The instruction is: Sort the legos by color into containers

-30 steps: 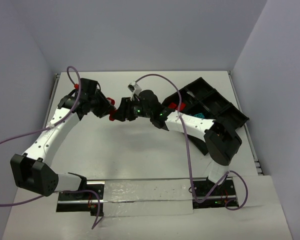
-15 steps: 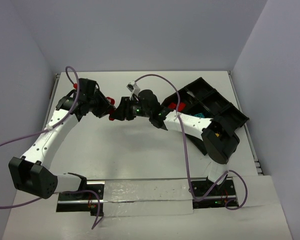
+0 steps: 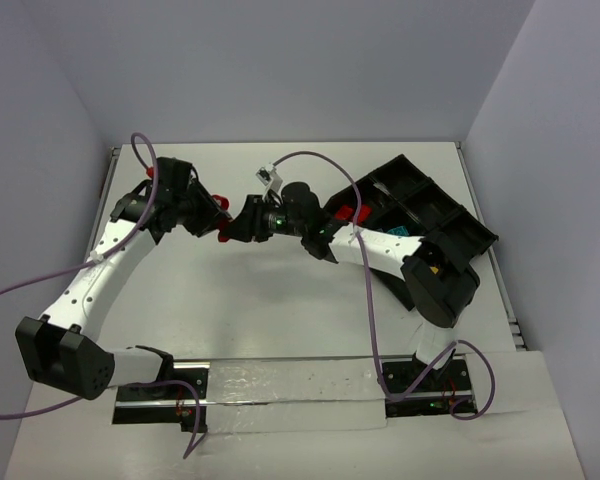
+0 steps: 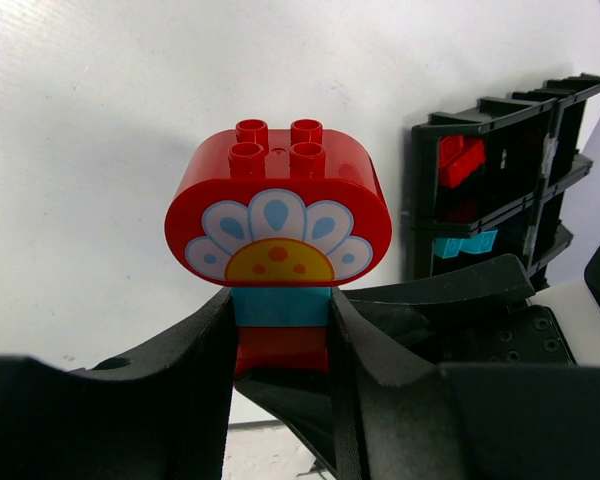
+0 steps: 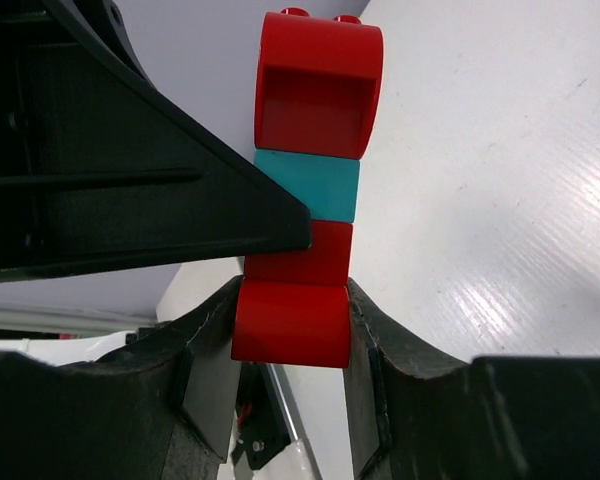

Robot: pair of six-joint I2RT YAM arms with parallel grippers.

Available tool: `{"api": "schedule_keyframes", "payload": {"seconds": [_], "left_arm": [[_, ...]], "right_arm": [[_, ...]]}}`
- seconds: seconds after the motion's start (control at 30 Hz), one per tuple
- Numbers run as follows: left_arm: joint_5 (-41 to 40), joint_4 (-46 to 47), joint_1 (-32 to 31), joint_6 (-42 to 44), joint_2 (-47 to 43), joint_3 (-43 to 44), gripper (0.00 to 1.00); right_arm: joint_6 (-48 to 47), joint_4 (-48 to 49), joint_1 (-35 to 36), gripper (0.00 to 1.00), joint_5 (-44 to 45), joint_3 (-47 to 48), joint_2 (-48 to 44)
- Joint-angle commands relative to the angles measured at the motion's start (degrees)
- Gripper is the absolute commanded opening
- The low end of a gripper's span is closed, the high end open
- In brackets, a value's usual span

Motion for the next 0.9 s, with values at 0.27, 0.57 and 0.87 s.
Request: {"api": "schedule_keyframes", "payload": {"seconds": [0.27,0.57,0.87], "left_arm": [[-1.3,-0.8,3.3,2.5,-0.1,4.8,0.00],[-1.2,-0.5,4.1,2.8,-0.4,4.4,0.00],[-1.3,-0.2,4.2,3.9,-0.5,3.3,0.00]], "right_arm": [[-3.3,1.2,-0.1,0.00,-1.3,-7.0,-5.9],[-8.4,-10.5,-1.5,0.00,7.0,-8.9,-12.7],[-13.8,-30.3,-15.0,0.00,21.8,-12.7,-23.6]]}}
